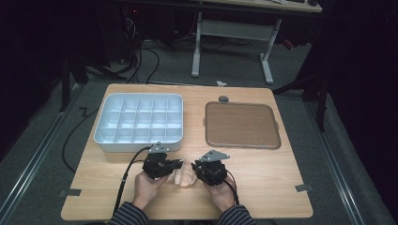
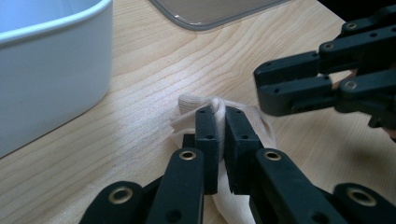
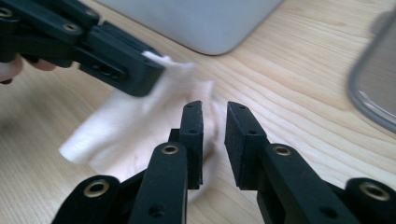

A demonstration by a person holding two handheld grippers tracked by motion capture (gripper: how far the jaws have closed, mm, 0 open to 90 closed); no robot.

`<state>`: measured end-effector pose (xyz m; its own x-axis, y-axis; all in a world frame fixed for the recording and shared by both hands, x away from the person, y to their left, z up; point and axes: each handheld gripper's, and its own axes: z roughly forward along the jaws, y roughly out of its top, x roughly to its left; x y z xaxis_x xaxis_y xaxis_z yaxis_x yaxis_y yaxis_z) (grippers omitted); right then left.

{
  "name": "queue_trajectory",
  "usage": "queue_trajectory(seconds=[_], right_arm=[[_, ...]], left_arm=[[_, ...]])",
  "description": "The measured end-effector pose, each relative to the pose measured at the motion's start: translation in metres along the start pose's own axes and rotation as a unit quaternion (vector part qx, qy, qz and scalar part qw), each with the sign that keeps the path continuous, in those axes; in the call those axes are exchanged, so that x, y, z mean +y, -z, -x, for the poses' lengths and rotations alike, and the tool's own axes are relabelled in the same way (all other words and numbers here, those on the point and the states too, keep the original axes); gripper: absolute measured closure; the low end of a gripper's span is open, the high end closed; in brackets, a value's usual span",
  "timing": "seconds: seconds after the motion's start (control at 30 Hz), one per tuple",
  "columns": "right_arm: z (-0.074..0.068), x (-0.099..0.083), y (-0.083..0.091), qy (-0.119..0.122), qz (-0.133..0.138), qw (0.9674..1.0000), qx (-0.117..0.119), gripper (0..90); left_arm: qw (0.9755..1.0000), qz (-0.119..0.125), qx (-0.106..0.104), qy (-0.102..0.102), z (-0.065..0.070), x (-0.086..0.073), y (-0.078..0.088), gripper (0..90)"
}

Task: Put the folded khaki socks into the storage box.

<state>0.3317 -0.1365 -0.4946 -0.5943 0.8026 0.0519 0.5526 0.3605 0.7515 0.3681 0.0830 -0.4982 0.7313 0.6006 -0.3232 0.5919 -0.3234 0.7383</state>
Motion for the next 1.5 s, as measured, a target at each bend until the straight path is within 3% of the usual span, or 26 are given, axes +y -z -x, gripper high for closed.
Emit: queue_trajectory(seconds=[0.23, 0.7, 1.03, 1.5], right_arm=[[0.005, -0.010, 0.004, -0.013, -0.006, 0.9999, -0.002, 71.3], [-0.001, -0.024, -0.016, -0.016, -0.039, 0.9990, 0.015, 74.5], [-0.002, -0.021, -0.020, 0.003, -0.050, 0.9986, 0.015, 78.8], [-0.003, -0.018, -0.023, 0.020, -0.053, 0.9982, 0.019, 79.7]], left_arm=[[1.0000, -0.001, 0.001, -0.001, 0.001, 0.000, 0.000, 85.4], [1.0000, 0.004, -0.003, -0.002, 0.005, 0.002, -0.002, 85.4], [0.9998, 0.000, -0.012, -0.018, 0.012, 0.011, -0.006, 85.3], [0.9996, 0.005, -0.026, -0.014, 0.011, 0.013, -0.017, 85.1]])
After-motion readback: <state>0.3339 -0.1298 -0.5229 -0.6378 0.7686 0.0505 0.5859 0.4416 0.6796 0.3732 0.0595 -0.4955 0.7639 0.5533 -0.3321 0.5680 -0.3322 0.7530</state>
